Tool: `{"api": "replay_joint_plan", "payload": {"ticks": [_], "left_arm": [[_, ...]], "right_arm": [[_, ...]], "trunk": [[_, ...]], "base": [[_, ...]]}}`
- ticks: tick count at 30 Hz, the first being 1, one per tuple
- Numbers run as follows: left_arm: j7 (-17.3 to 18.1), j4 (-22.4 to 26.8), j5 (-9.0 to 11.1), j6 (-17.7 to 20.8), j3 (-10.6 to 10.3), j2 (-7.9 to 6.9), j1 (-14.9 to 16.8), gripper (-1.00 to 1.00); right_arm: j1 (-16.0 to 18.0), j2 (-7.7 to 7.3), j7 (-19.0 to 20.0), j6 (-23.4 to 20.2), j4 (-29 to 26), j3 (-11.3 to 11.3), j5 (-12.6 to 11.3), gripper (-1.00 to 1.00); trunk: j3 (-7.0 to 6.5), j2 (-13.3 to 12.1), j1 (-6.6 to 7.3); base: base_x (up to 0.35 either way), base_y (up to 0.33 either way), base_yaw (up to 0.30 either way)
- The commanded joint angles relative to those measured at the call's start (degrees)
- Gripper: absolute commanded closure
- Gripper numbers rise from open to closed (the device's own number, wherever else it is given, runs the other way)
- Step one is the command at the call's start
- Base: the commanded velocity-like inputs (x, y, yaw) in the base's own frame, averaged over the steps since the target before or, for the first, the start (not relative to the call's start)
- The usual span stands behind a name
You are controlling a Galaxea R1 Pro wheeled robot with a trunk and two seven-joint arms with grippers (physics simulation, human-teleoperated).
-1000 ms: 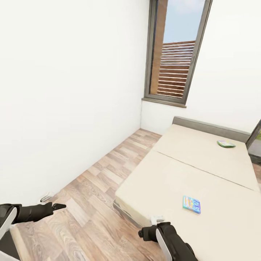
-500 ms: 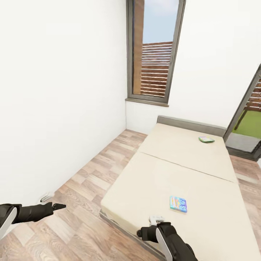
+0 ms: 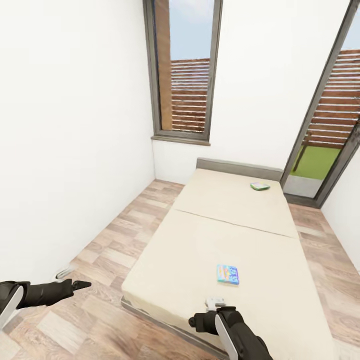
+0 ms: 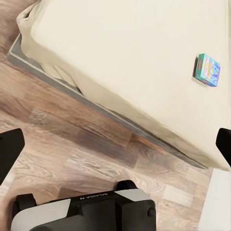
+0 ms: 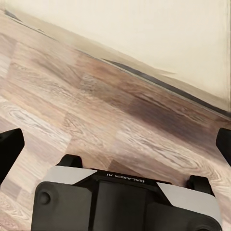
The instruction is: Put all the toys in the child's room - the three board games (two on the bed and one on the table), the two jigsaw puzzles on the table, and the tennis ball on the table - inside the toy box on the table in the child's room.
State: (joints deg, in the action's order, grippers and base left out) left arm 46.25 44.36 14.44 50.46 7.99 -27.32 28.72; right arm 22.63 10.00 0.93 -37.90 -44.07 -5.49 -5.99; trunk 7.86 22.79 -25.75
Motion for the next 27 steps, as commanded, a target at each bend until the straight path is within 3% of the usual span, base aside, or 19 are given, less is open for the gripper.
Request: {"api": "replay_joint_plan", "payload": {"ticks": [1,14,27], "left_arm": [[0.2,0.0,0.0,0.2,0.1,-0.01,0.0,-1.00],[0.2,0.0,0.0,0.2,0.0,-0.01,0.0,-1.00],[0.2,0.0,0.0,0.2,0.1,0.03,0.0,-1.00]], "right_arm": [[0.0,0.00,-0.2,-0.2,-0.1,0.0,-0.5,-1.00],[0.0,0.00,-0.1,-0.2,-0.1,0.0,-0.5,-1.00],[0.0,0.00,-0.1,-0.2,-0.1,0.0,-0.5,-1.00]], "trunk": [[0.12,0.1,-0.04],[0.12,0.1,-0.04],[0.12,0.1,-0.04]], "base": [[0.000,0.000,-0.279],[0.000,-0.031,-0.279],[0.037,-0.180,-0.279]]}}
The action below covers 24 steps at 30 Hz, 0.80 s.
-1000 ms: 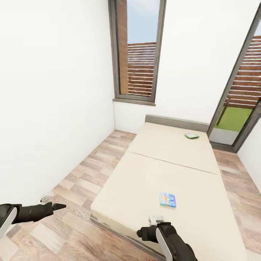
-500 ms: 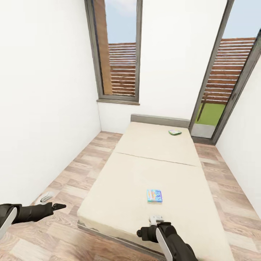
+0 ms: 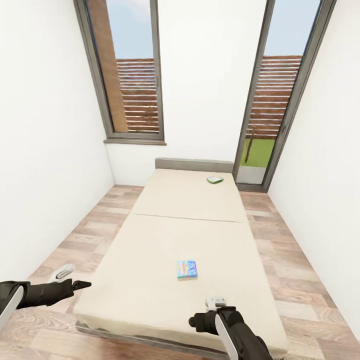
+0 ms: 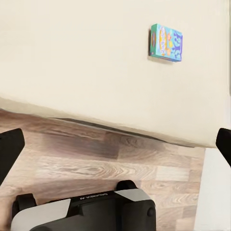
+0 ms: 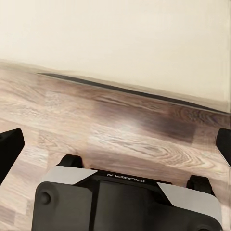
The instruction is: Put all the toys in the child's room - the three board games (two on the bed and one on the table), the two jigsaw puzzles on the table, and the tennis ball on the table - inside the toy box on the table in the child's room.
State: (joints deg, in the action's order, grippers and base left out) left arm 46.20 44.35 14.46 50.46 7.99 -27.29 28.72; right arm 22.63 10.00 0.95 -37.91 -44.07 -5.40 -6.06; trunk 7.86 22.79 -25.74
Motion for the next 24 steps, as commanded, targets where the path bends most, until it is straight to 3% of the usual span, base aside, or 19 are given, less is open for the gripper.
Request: {"api": "replay_joint_plan", "payload": {"ticks": [1,14,24], "left_arm": [[0.2,0.0,0.0,0.3,0.1,-0.02,0.0,-1.00],[0.2,0.0,0.0,0.3,0.1,0.00,0.0,-1.00],[0.2,0.0,0.0,0.3,0.1,0.03,0.0,-1.00]], "right_arm": [[0.1,0.00,-0.2,-0.2,0.0,0.0,-0.4,-1.00],[0.1,0.00,-0.2,-0.2,-0.1,0.0,-0.4,-1.00],[0.1,0.00,-0.2,-0.1,-0.1,0.0,-0.4,-1.00]], "trunk": [[0.12,0.1,-0.04],[0.12,0.1,-0.04],[0.12,0.1,-0.04]], "base": [[0.041,-0.090,-0.280],[0.022,-0.022,-0.280],[0.164,-0.001,-0.217]]}}
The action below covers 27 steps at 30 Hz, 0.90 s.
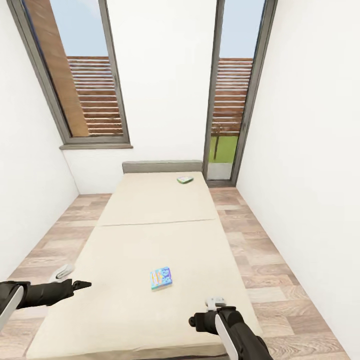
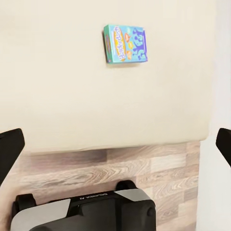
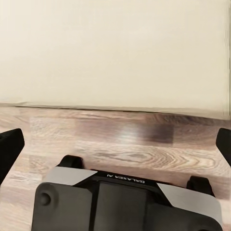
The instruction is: Put all the toys in the child's room - the three board games (two on the bed and one on the table), the two jigsaw puzzles on the table, and the tennis ball on the table - inside the toy box on the table in the child's room.
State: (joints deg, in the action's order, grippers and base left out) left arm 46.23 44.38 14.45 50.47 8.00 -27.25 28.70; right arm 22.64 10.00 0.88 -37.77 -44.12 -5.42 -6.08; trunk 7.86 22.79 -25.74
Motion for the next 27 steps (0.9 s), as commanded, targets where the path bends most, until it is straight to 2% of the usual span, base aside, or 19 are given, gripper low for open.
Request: {"api": "replay_joint_plan", "payload": {"ticks": [1,8,17,27], "left_arm": [[0.2,0.0,0.0,0.2,0.1,-0.02,0.0,-1.00],[0.2,0.0,0.0,0.2,0.1,-0.04,0.0,-1.00],[0.2,0.0,0.0,0.2,0.1,0.00,0.0,-1.00],[0.2,0.0,0.0,0.2,0.1,0.01,0.0,-1.00]], "right_arm": [[0.0,0.00,-0.2,-0.2,-0.1,0.0,-0.4,-1.00],[0.0,0.00,-0.2,-0.2,-0.1,0.0,-0.4,-1.00],[0.0,0.00,-0.2,-0.2,-0.1,0.0,-0.3,-1.00],[0.0,0.00,-0.4,-0.2,-0.1,-0.2,-0.3,-1.00]], "trunk": [[0.12,0.1,-0.05],[0.12,0.1,-0.05],[0.12,0.1,-0.05],[0.12,0.1,-0.05]], "base": [[0.103,0.000,-0.068],[0.081,0.000,-0.028],[0.200,0.000,0.001],[0.162,0.000,0.163]]}}
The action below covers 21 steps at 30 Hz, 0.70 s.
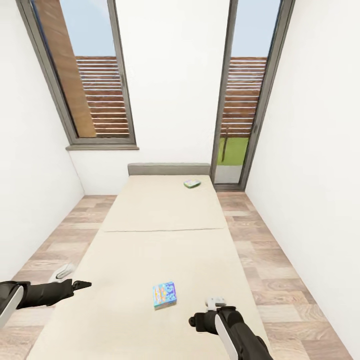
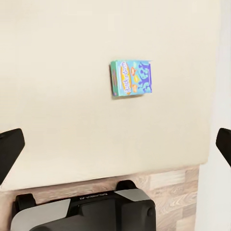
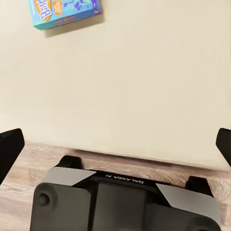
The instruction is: Put all the toys in the child's room - the three board games (two on the bed and one on the table), the two jigsaw puzzles on the table, and the tennis ball on the table - inside the toy box on the table in the child's room.
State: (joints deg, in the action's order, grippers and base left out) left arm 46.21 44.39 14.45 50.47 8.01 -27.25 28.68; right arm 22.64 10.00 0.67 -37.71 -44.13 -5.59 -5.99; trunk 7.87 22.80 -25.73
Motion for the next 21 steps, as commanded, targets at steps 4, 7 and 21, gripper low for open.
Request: {"api": "replay_joint_plan", "payload": {"ticks": [4,7,21], "left_arm": [[0.2,0.0,0.0,0.2,0.1,0.01,0.1,-1.00],[0.2,0.0,0.0,0.2,0.1,0.01,0.1,-1.00],[0.2,0.0,0.0,0.2,0.0,0.01,0.1,-1.00]], "right_arm": [[0.0,0.00,-0.1,-0.3,-0.1,0.0,-0.4,-1.00],[0.0,0.00,-0.1,-0.2,-0.1,0.0,-0.4,-1.00],[0.0,0.00,0.0,-0.2,-0.1,0.0,-0.4,-1.00]], "trunk": [[0.12,0.1,-0.06],[0.12,0.1,-0.06],[0.12,0.1,-0.06]], "base": [[0.177,0.000,0.075],[0.078,0.000,0.030],[0.073,0.000,0.006]]}}
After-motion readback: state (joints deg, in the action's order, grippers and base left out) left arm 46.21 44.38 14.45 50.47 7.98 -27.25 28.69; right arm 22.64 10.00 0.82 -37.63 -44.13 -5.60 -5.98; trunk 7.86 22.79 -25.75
